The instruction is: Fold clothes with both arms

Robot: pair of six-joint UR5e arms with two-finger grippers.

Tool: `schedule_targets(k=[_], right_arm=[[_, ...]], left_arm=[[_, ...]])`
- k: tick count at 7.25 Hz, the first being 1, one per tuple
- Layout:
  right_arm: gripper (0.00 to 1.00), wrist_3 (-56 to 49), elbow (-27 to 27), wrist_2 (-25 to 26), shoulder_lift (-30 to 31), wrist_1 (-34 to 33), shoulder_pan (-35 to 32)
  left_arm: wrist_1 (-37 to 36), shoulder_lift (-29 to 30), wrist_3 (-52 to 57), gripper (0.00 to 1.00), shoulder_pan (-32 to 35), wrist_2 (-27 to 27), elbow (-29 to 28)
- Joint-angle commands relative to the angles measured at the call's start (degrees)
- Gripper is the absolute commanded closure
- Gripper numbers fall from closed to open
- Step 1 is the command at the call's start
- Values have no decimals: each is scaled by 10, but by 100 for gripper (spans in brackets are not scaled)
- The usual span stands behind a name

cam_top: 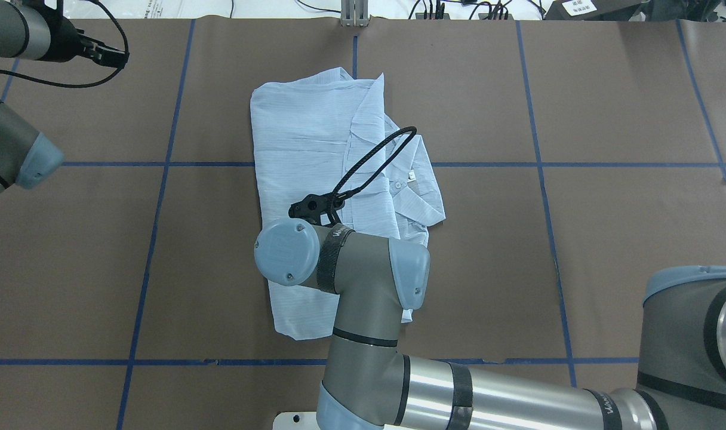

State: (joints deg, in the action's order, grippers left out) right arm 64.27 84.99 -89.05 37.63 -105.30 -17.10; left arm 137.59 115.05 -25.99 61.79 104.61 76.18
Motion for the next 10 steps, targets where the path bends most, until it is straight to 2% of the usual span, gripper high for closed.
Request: schedule_targets(k=[1, 4, 6, 8, 10], right_arm=[[40, -1, 9, -6, 5, -19, 4], [57, -3, 12, -5, 8, -34, 11], [57, -3, 18, -4, 15, -34, 12], [62, -3, 17, -3, 18, -34, 15], [61, -3, 17, -3, 17, -30, 18]], left_arm=[[0, 0, 0, 0, 0, 0, 0], [1, 0, 0, 0, 0, 1, 1], [1, 0, 0, 0, 0, 1, 0], [1, 0, 0, 0, 0, 1, 1], [1, 0, 1, 0, 0, 1, 1]])
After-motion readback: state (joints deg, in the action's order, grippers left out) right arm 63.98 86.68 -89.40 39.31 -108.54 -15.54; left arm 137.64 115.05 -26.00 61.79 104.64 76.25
